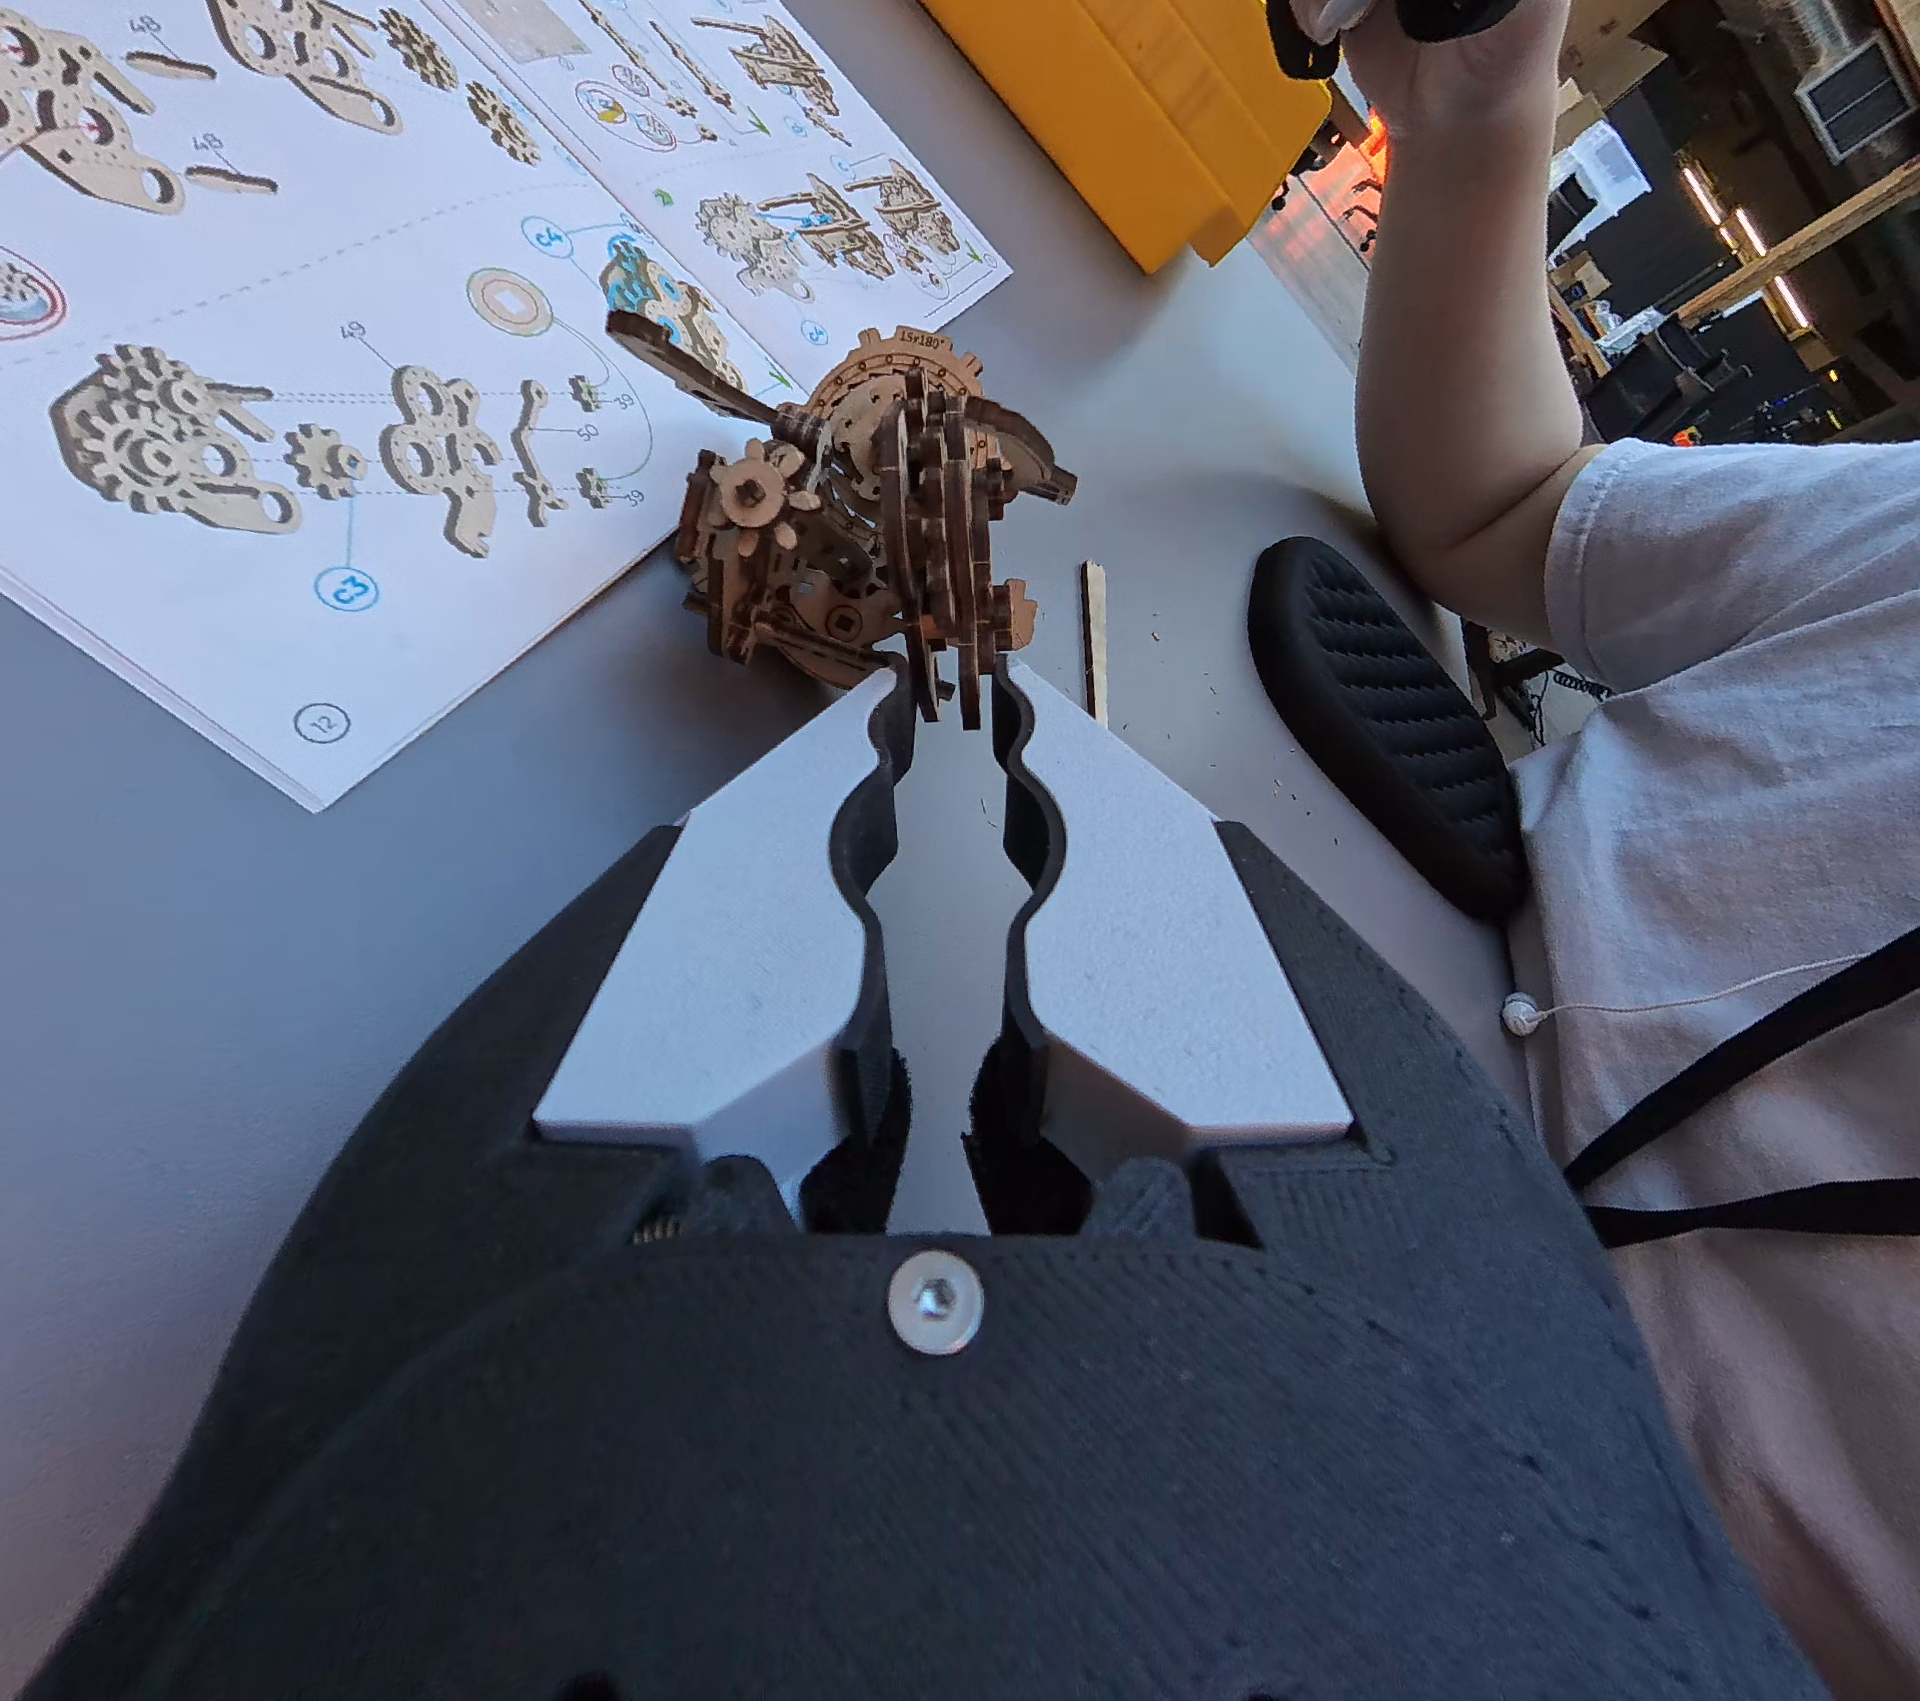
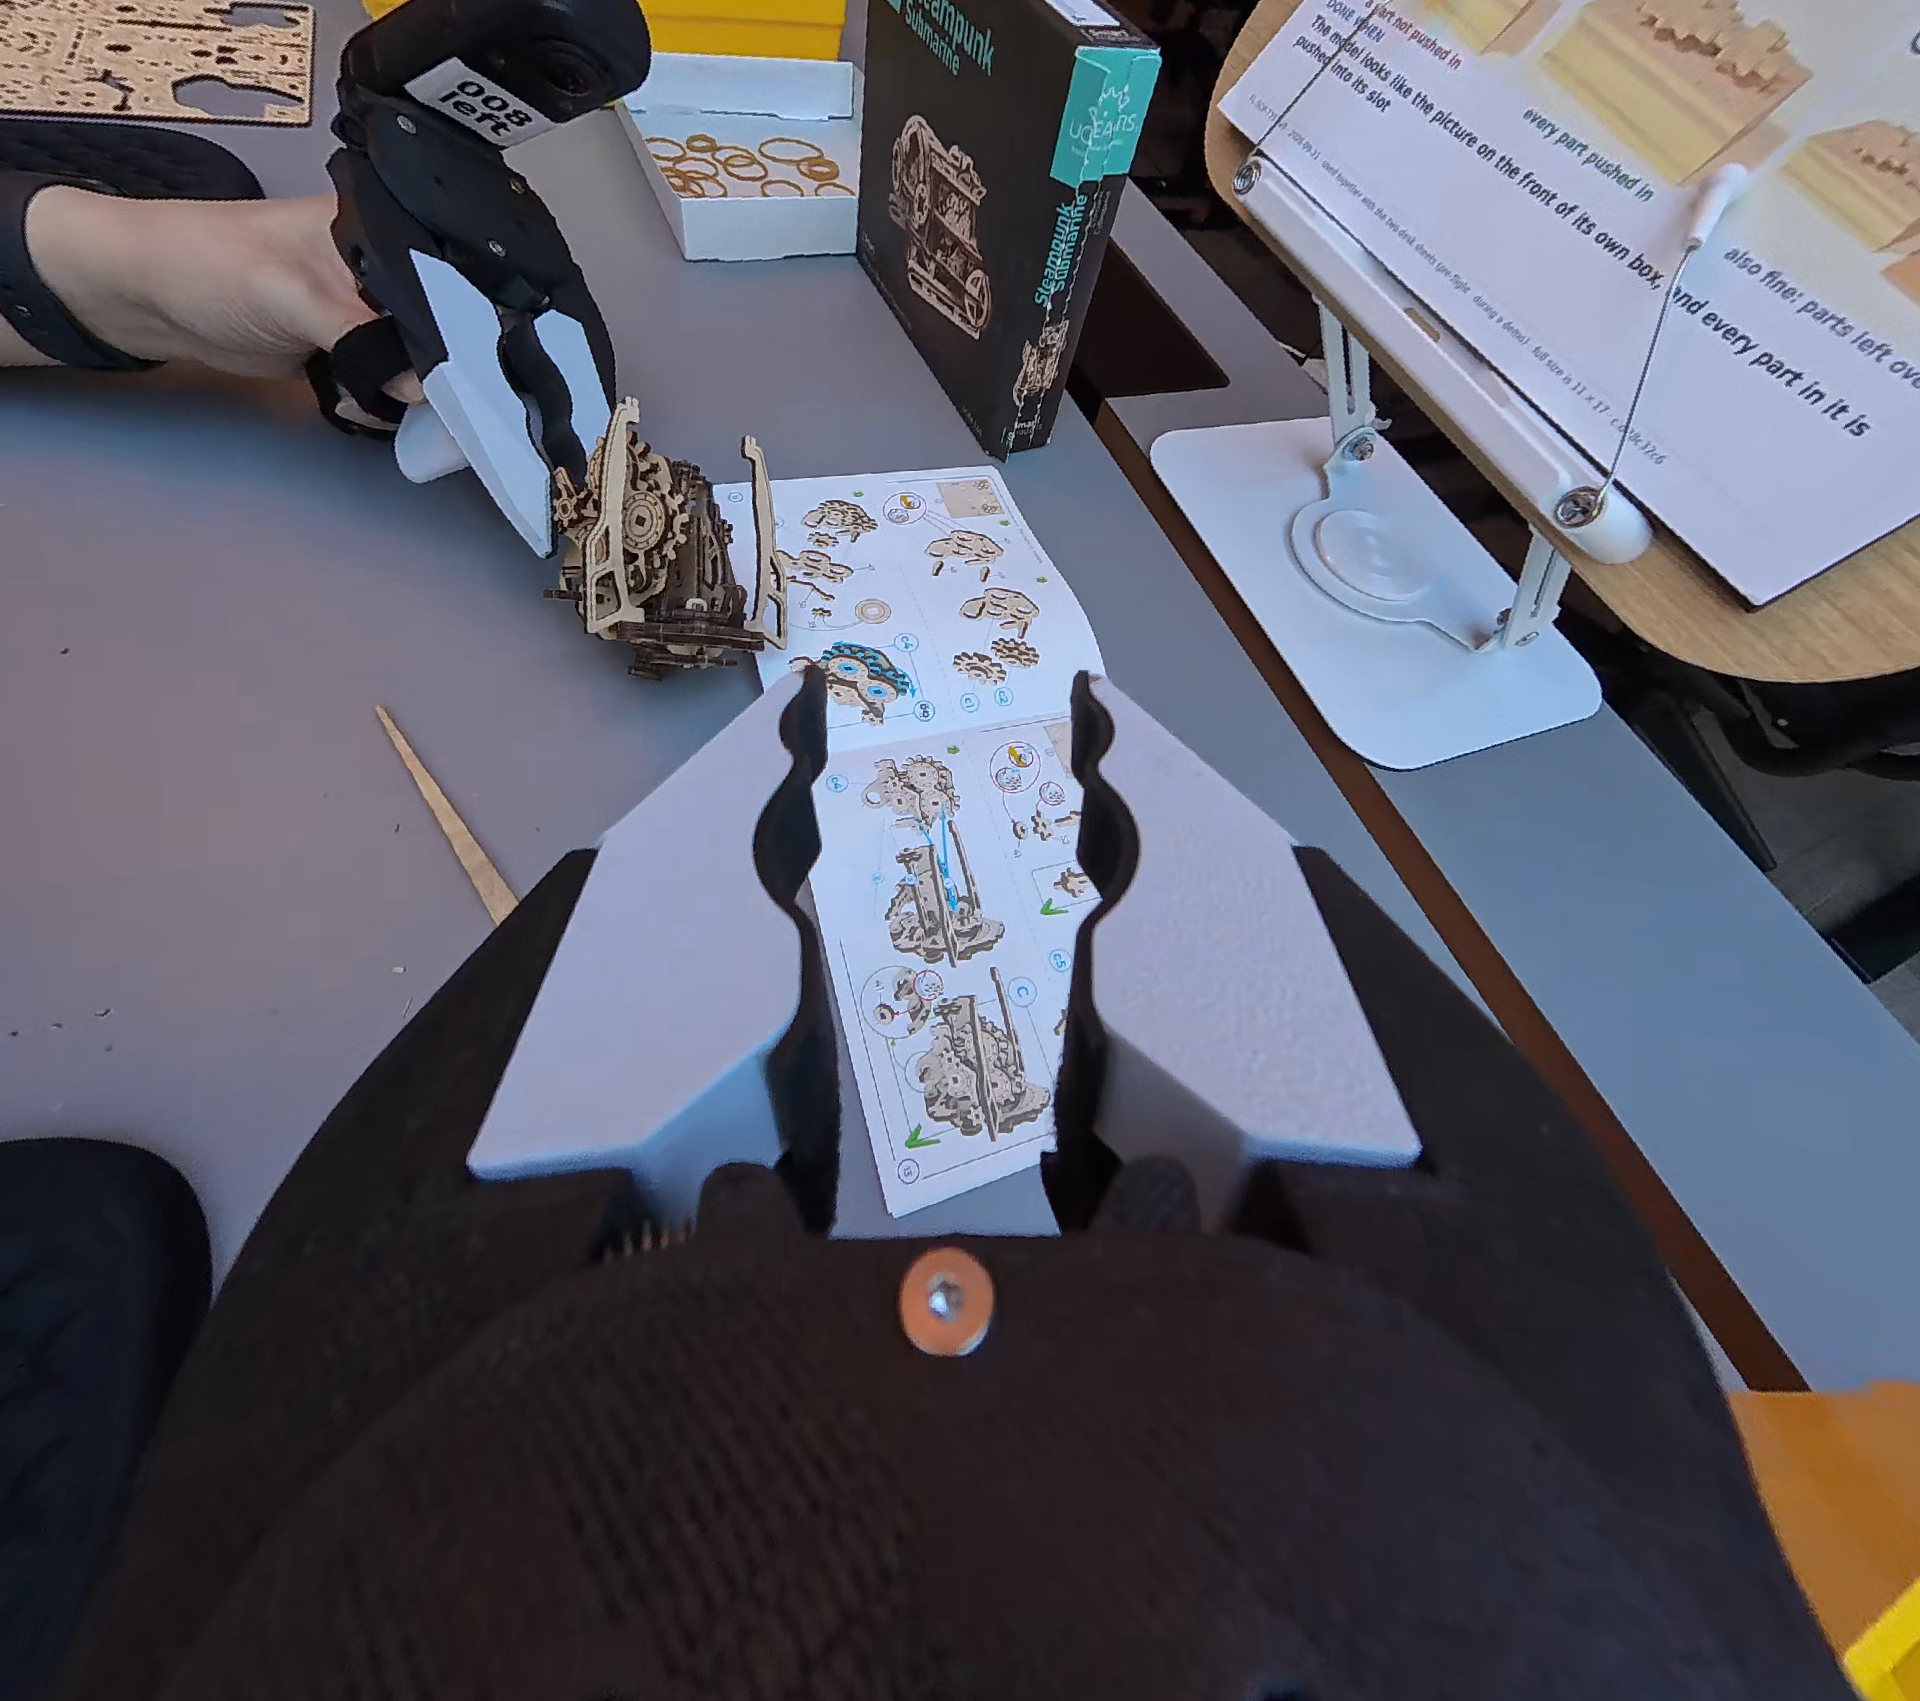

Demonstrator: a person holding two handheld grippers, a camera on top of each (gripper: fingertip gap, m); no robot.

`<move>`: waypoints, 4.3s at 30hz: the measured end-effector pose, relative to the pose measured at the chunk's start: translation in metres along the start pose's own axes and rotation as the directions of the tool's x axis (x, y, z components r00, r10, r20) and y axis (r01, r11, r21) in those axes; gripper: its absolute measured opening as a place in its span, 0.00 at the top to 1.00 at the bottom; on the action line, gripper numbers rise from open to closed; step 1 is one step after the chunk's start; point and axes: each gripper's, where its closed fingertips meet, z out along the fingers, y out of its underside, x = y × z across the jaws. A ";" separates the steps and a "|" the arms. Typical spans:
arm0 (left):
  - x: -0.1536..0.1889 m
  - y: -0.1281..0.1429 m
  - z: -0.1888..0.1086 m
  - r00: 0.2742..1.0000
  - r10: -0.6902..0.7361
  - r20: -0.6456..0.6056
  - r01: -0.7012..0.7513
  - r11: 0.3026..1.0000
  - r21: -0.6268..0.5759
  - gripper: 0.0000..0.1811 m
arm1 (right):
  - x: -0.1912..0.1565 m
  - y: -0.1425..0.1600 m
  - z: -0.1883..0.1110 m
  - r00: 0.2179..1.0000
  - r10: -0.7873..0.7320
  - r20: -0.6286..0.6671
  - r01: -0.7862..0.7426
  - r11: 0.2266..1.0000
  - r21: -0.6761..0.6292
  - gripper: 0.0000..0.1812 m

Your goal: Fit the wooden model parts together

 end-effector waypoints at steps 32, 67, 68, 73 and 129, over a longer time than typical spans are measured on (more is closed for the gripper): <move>0.000 0.000 0.000 1.000 -0.017 0.004 0.017 1.000 0.010 0.93 | -0.009 0.005 0.014 0.998 0.056 0.039 -0.056 0.998 0.005 0.76; 0.001 0.001 0.000 0.999 0.002 0.037 -0.002 1.000 -0.002 0.93 | -0.108 0.026 0.117 0.950 -0.309 -0.047 0.300 0.945 -0.131 0.96; 0.002 0.000 0.000 0.999 0.013 0.042 -0.013 1.000 -0.008 0.93 | -0.108 0.026 0.117 0.957 -0.289 -0.036 0.283 0.951 -0.126 0.96; 0.007 0.001 -0.001 0.998 0.034 0.050 -0.033 0.999 -0.025 0.93 | -0.111 0.025 0.114 0.975 -0.221 0.011 0.221 0.970 -0.105 0.96; 0.048 0.026 -0.006 0.979 -0.202 0.001 0.200 0.972 -0.126 0.95 | -0.183 0.023 0.094 0.487 -0.853 0.188 0.861 0.505 0.060 0.97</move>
